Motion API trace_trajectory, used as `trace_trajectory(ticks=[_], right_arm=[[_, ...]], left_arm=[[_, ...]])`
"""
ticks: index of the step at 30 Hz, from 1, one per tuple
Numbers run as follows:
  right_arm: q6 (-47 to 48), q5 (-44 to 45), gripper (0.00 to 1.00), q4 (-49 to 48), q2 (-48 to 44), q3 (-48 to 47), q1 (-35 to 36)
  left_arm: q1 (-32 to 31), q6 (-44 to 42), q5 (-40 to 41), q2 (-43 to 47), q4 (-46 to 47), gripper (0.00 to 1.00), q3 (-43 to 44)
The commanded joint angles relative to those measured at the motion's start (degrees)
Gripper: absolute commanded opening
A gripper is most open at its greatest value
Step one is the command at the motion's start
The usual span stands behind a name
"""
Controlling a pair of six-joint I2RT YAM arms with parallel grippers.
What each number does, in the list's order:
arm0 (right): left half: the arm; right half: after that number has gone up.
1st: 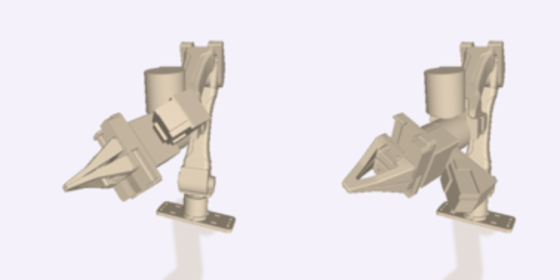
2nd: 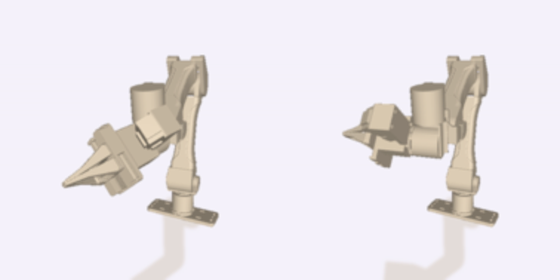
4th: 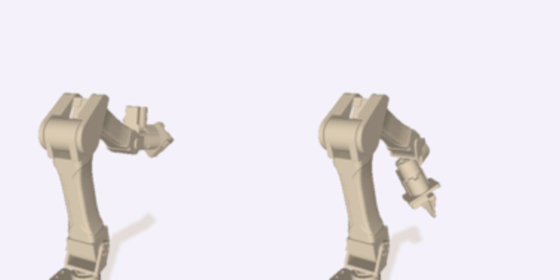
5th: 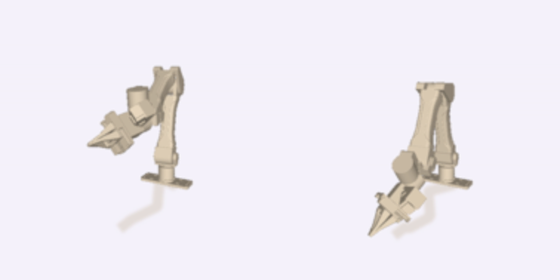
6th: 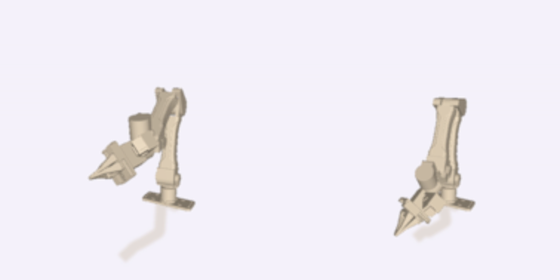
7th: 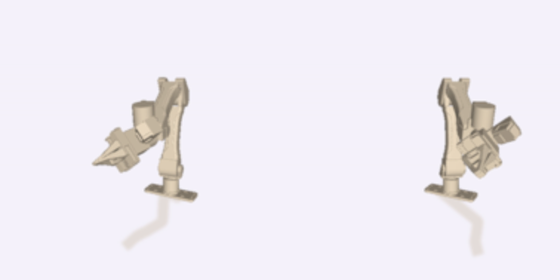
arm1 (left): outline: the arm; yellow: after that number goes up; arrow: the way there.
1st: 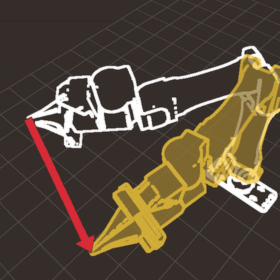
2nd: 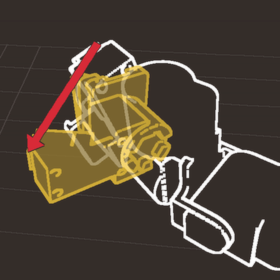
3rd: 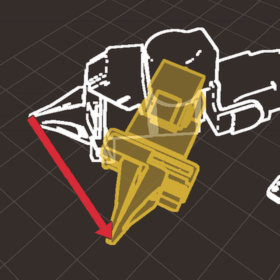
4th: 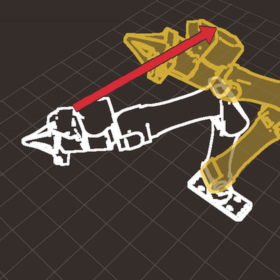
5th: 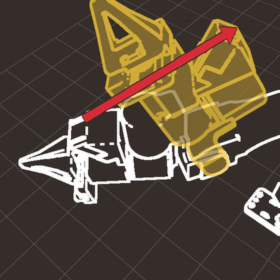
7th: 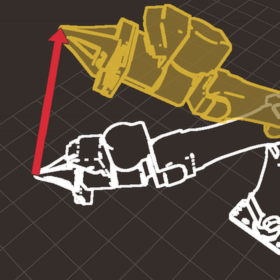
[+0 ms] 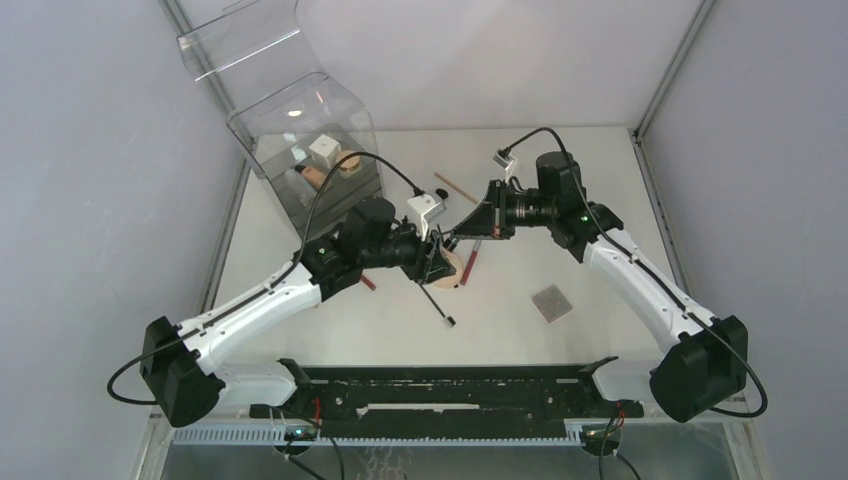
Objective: Organize the makeup
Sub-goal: Place the makeup in the drawer.
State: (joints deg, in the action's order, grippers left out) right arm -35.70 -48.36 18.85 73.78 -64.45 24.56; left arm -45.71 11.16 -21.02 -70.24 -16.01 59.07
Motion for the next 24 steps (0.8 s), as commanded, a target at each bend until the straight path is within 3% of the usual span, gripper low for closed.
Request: trace_trajectory(ticks=[1,3,4,5,7,11,13,20,24], right_arm=[[2.17,-0.14,0.14,0.08,-1.04,-0.68,0.73],[2.79,2.7,0.41,0.91,-1.77,-0.7,0.43],[3.06,4.44,0.5,1.56,-2.55,-0.66,0.05],[3.44,6.48,0.57,2.32,-3.86,-0.68,-0.54],[3.99,12.39,0.87,5.14,-6.92,-0.69,-2.93],[6.31,26.23,0.93,12.91,-14.09,-0.2,-10.82],[7.19,28.72,0.93,14.08,-17.28,1.01,-14.82],[8.26,23.52,0.93,14.5,-20.91,5.83,-21.73],[8.78,21.92,0.93,15.0,-19.56,6.15,-21.74]], left_arm=[[0.63,0.3,3.07,0.91,0.69,0.14,4.58],[0.7,0.35,4.07,1.5,0.44,0.04,4.6],[0.67,0.36,5.14,1.66,0.03,0.01,4.83],[0.75,0.25,6.38,1.76,-0.75,0.0,5.33],[1.06,0.01,9.45,1.73,-2.96,0.0,6.66],[5.79,0.89,15.15,1.4,-9.36,0.0,10.44],[10.01,2.27,15.84,1.44,-11.87,0.0,12.56],[25.93,11.99,26.44,-0.08,-15.34,0.0,16.3],[27.3,14.56,44.32,-6.22,-21.45,0.0,23.67]])
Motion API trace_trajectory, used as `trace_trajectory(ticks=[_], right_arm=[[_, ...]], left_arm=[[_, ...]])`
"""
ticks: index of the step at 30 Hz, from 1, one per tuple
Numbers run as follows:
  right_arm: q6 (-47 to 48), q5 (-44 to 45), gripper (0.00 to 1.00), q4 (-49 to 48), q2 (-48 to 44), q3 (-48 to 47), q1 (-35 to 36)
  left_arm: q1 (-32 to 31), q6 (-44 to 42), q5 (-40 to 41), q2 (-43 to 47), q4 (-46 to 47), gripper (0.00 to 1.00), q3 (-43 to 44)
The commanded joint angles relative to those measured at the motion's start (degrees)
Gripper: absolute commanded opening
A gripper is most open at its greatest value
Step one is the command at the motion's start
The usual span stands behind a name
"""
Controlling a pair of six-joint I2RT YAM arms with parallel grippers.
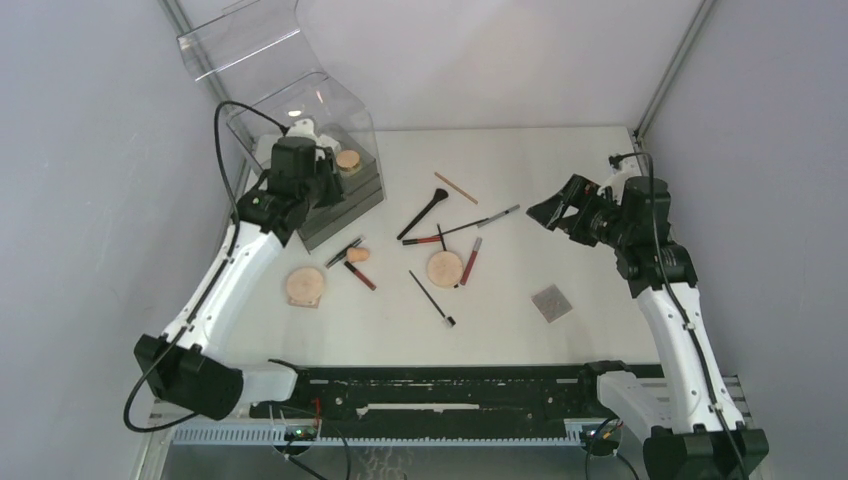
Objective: Organize the makeup
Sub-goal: Place the makeup in the drawer.
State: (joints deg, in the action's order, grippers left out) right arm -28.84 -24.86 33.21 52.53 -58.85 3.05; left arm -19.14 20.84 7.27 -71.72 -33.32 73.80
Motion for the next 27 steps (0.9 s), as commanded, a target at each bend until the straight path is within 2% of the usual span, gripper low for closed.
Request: trace_trajectory(ticks=[1,5,10,12,14,17,21,27], right_arm=[[2.02,-1.74,0.93,0.57,1.88,0.58,-0.21],[2.3,-2.07,0.93,-0.15,2.13,0.56,-0.31],[2.7,-2.23,0.93,0.48,2.32,0.71,-0.32],[2.8,-2.43,0.93,0.62,2.29,0.9,-0.26],[2.87,-2.6,0.92,0.63,2.31,1.18,-0.36],[2.95,-2.55,0.93,0.97,2.29,1.39,-0.37],[2.96,-2.54,0.92,0.71,2.71,1.59,-0.41],[1.8,-4.41,0.92,-0.78,4.05,1.96,-0.3]], left_arm=[[0.85,5.59,18.91,-6.85,-6.4,0.0,11.58],[1.1,10.36,29.9,-17.06,-17.39,0.0,23.98],[1.39,16.67,40.93,-35.08,-37.93,0.0,48.3],[1.4,17.37,43.48,-40.49,-43.21,0.0,53.52],[1.38,19.63,45.08,-42.7,-44.46,0.0,53.83],[1.52,20.97,46.49,-42.1,-42.88,0.0,49.88],[2.18,21.57,46.2,-40.57,-41.01,0.0,44.61],[4.66,23.77,44.51,-40.07,-42.08,0.0,41.61]])
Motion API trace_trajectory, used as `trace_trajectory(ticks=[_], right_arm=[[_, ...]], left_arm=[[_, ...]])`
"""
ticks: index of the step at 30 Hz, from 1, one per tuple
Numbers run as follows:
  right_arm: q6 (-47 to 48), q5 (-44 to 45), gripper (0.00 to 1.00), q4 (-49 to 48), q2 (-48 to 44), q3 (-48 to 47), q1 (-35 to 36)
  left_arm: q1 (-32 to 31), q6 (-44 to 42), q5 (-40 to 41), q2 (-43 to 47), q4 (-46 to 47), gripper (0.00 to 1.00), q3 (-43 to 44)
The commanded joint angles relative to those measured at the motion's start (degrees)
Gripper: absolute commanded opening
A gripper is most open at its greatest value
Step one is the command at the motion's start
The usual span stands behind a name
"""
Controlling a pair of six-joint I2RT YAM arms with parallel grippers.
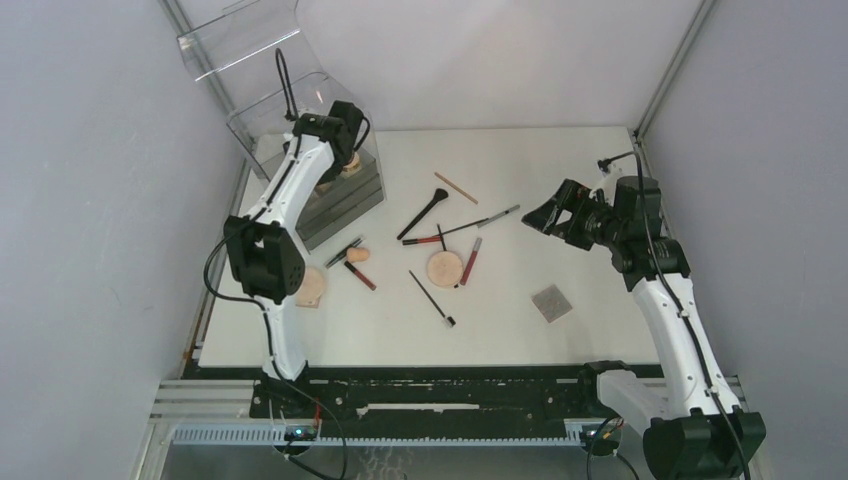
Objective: Organize the makeup
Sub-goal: Place the makeup in the drawer, then close the storage box at the center of the board.
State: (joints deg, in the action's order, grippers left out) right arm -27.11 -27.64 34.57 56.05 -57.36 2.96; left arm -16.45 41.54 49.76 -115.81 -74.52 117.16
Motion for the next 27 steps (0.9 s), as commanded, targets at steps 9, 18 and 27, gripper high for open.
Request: trace_trajectory(ticks=[9,18,27], right_arm=[[-0.43,-1.67,0.92,-2.81,0.13,1.53,-0.1],[0.37,-2.35,0.92,-2.64,0.11,2.08,-0.13],[0.47,-2.55,0.91,-2.9,0.1,2.4,-0.12]], left_arm=[[4.24,4.23,0.66,5.02,-0.59,0.51,-3.14],[4.51,0.77,-1.57,7.87,2.19,0.76,-2.32],[-1.91,-19.41,-12.99,22.62,24.71,0.74,-14.2]])
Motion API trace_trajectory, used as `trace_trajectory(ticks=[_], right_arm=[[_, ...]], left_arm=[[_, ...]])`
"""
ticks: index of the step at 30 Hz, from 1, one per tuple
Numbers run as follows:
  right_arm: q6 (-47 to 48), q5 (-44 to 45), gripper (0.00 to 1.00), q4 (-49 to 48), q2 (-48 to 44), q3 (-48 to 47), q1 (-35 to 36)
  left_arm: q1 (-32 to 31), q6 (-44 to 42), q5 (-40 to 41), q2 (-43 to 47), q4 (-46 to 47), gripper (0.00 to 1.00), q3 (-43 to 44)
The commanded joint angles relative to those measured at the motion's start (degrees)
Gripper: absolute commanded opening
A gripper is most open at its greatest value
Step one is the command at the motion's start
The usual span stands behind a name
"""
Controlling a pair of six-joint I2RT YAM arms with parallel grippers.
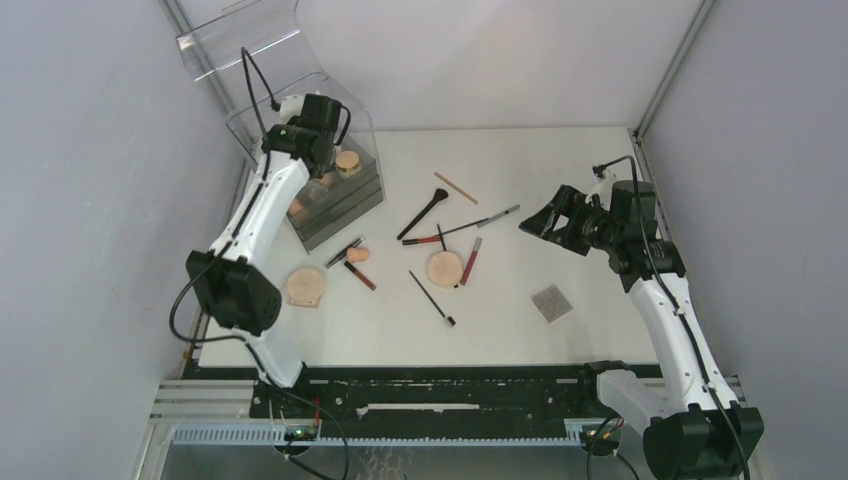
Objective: Organize the makeup
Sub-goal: Close the storage box at the center of the board.
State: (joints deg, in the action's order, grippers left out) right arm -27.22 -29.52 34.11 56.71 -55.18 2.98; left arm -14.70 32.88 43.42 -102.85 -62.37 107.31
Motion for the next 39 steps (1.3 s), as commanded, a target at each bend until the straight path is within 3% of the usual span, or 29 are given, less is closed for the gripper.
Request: trace_trajectory(ticks=[1,5,11,17,22,28,32,39], right_arm=[[0.59,-0.57,0.91,-2.53,-0.55,0.36,-0.13],[0.66,-0.09,0.91,-2.5,-0.93,0.93,-0.17],[0.6,-0.18,0.9,-2.96,-1.02,1.44,-0.02],[-0.01,-1.09,0.9,-3.68,-0.78,1.49,-0.06],[0.09,-1.34,0.89,-3.75,-1.24,1.48,0.05],[0.86,-1.09,0.89,-2.3,-1.9,1.48,0.22],[1.75,-0.78,0.9,-1.43,-1.52,1.55,0.2],[1.1,-2.12,0.89,-3.49,0.2,1.48,0.18]], left_arm=[[-4.69,-13.87,-10.62,12.06,15.22,0.74,-6.16],[-5.13,-20.44,-31.41,22.76,28.8,0.78,-15.92],[-5.16,-23.41,-42.27,32.09,34.61,0.93,-20.38],[-4.93,-26.82,-35.38,35.43,34.38,1.0,-9.33],[0.2,-26.99,-31.31,34.94,36.75,1.0,-1.37],[5.15,-25.04,-26.78,35.22,38.96,1.0,1.11],[8.89,-25.03,-28.36,34.25,39.33,1.0,2.89],[15.88,-23.01,-36.21,27.96,31.22,1.0,13.13]])
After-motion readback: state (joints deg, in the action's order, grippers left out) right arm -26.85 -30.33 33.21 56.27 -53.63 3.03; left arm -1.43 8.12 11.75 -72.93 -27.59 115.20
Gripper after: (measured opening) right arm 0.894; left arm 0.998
